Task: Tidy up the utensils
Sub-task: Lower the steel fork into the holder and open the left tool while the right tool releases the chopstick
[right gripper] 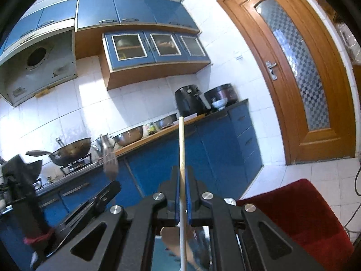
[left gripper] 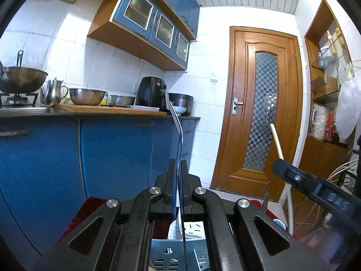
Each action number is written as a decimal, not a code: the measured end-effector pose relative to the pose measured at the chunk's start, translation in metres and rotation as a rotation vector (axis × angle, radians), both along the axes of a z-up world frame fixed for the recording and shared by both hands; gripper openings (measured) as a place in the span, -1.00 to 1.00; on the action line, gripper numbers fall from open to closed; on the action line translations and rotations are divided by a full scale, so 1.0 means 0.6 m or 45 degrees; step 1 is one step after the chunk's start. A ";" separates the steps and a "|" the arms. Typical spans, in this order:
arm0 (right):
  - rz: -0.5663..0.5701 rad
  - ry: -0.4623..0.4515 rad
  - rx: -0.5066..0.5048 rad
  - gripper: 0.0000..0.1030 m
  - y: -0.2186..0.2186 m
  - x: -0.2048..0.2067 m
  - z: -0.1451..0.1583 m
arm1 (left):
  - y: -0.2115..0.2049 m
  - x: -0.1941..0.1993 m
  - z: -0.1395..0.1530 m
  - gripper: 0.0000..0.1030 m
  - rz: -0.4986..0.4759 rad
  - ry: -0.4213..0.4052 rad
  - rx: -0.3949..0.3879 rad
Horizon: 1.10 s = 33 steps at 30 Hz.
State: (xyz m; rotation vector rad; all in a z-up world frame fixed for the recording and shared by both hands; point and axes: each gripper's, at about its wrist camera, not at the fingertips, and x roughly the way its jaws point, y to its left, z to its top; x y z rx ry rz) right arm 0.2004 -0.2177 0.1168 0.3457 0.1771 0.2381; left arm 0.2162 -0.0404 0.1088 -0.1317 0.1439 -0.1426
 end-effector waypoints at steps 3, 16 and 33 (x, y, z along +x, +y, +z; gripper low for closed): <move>-0.073 -0.031 -0.039 -0.88 0.005 0.009 -0.009 | -0.006 -0.007 -0.001 -1.00 0.011 -0.021 0.018; -0.090 -0.042 -0.135 -0.88 0.009 0.011 -0.037 | -0.010 -0.024 -0.003 -1.00 0.014 -0.073 0.032; -0.046 0.016 -0.096 -0.20 -0.009 -0.023 -0.017 | 0.012 -0.024 0.008 -1.00 -0.058 -0.029 -0.072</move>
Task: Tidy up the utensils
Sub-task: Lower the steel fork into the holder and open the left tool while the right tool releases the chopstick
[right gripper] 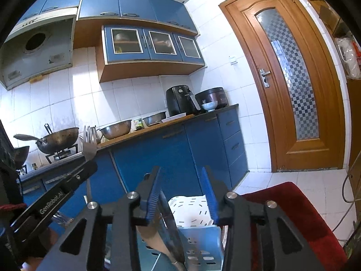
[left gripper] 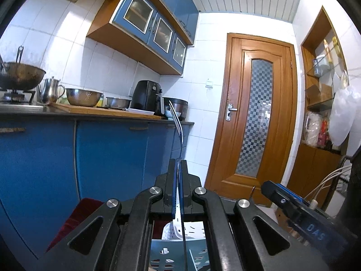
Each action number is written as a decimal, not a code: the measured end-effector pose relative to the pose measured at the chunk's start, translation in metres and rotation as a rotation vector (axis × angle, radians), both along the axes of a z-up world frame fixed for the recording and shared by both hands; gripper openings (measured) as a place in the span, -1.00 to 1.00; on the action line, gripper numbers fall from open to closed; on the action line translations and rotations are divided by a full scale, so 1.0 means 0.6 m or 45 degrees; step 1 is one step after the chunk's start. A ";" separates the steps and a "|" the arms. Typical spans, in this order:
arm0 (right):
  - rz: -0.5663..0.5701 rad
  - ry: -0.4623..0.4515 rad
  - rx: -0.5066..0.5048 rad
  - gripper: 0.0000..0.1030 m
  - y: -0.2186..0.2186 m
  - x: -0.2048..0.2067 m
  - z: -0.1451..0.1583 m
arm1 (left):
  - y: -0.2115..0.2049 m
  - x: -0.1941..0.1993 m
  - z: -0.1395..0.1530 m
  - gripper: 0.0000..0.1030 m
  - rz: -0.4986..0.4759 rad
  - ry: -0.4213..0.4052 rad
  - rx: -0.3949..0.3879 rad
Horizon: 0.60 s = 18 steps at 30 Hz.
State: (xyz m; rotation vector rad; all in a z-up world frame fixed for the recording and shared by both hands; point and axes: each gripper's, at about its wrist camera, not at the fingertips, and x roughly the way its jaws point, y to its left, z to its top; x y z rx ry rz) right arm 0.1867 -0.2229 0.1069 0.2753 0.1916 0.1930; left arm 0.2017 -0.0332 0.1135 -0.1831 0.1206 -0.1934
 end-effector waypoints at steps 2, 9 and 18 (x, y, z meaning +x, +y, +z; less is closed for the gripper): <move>0.004 0.001 0.011 -0.19 -0.005 -0.009 0.004 | 0.002 0.001 0.001 -1.00 -0.010 0.018 -0.005; 0.009 0.005 0.031 -0.19 -0.019 -0.034 0.010 | 0.005 -0.001 0.003 -1.00 -0.043 0.056 0.009; 0.014 -0.004 0.049 -0.19 -0.027 -0.058 0.021 | 0.003 -0.007 0.004 -0.79 -0.072 0.116 0.023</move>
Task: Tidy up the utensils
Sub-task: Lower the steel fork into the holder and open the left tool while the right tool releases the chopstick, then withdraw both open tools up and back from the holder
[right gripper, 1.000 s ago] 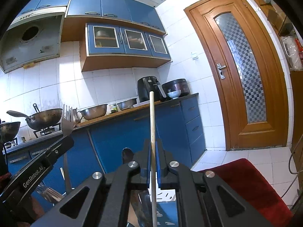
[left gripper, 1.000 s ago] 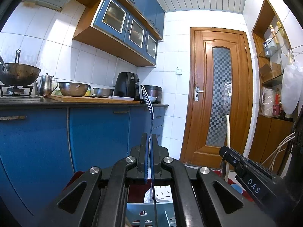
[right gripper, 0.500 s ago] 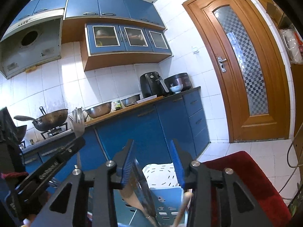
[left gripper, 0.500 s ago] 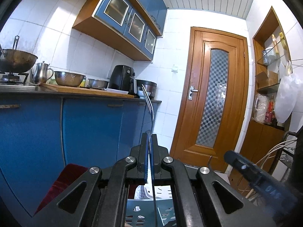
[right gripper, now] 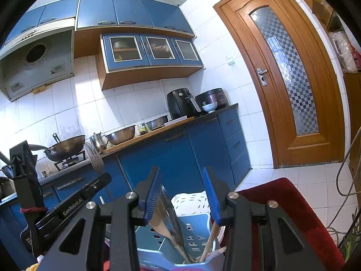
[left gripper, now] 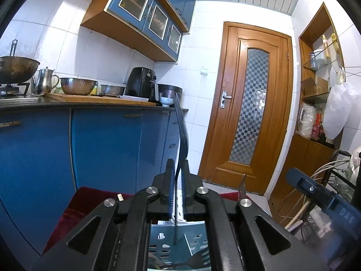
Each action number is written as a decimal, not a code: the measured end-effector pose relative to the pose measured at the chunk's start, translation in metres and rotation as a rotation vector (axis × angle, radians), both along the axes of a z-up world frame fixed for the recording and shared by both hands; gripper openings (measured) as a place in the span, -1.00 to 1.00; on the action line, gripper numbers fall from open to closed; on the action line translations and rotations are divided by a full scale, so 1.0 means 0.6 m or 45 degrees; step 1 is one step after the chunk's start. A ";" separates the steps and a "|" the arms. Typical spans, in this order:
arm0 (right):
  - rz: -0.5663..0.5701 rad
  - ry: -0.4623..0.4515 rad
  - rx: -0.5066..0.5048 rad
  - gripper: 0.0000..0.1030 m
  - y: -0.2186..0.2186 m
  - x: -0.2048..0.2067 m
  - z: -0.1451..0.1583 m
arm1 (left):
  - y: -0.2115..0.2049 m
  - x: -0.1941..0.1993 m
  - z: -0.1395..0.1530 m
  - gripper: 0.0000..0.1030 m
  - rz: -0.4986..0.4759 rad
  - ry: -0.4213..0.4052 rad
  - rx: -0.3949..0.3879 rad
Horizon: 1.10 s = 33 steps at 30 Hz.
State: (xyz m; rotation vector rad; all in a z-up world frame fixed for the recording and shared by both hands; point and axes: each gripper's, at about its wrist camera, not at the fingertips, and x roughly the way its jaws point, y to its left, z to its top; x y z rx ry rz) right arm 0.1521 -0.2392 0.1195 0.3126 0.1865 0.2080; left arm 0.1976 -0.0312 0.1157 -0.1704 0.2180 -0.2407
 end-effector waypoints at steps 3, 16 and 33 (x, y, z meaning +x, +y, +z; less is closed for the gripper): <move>0.001 -0.001 -0.001 -0.18 0.000 -0.008 0.005 | -0.002 -0.007 0.005 -0.51 0.003 0.000 0.010; 0.055 0.034 0.002 -0.18 0.016 -0.058 0.044 | -0.010 -0.073 0.065 -0.51 -0.008 -0.017 0.069; 0.102 0.175 -0.104 0.21 0.057 -0.155 0.032 | 0.011 -0.206 0.070 -0.01 0.025 0.126 0.144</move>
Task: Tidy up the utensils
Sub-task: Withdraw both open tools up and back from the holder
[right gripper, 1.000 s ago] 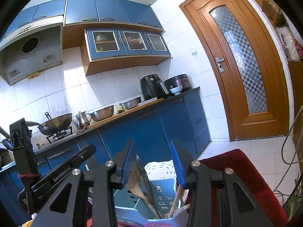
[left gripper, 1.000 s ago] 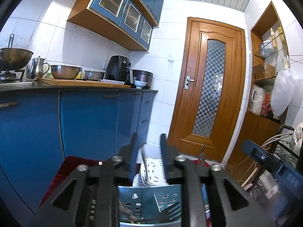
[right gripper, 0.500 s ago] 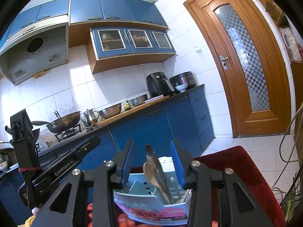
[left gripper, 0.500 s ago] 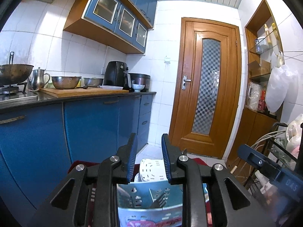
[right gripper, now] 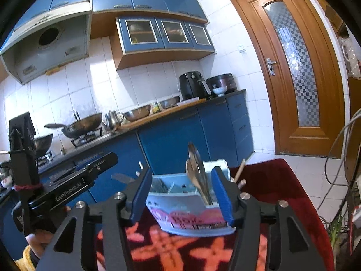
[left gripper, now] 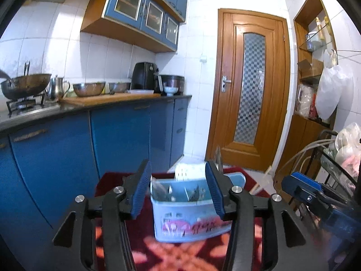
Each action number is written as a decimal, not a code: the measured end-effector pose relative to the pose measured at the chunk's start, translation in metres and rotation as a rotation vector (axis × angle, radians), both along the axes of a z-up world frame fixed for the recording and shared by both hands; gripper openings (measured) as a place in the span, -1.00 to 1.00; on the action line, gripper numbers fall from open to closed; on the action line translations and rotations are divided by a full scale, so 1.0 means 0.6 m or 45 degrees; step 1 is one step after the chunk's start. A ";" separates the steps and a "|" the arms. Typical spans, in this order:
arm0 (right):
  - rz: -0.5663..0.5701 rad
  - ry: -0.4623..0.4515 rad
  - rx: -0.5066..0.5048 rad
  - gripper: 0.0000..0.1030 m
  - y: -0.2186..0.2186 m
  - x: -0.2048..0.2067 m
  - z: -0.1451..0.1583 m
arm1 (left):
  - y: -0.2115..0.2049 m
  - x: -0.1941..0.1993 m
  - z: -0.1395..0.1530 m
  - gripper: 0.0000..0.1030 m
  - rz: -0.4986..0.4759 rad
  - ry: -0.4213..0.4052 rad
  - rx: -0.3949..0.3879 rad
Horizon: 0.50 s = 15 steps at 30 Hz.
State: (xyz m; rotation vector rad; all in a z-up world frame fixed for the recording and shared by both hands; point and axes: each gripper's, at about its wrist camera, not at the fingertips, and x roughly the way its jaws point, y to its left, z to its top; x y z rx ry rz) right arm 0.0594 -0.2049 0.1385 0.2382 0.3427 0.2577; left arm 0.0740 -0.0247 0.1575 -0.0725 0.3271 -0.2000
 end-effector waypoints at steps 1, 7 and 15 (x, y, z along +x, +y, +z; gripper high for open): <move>0.000 0.010 -0.005 0.26 0.002 -0.003 -0.005 | 0.002 -0.005 -0.007 -0.01 -0.001 0.008 -0.005; -0.029 0.062 -0.024 0.48 0.004 -0.016 -0.044 | 0.011 -0.032 -0.048 0.08 0.031 0.044 -0.029; -0.076 0.088 -0.088 0.62 0.008 -0.014 -0.088 | 0.007 -0.021 -0.108 0.25 0.076 0.076 0.013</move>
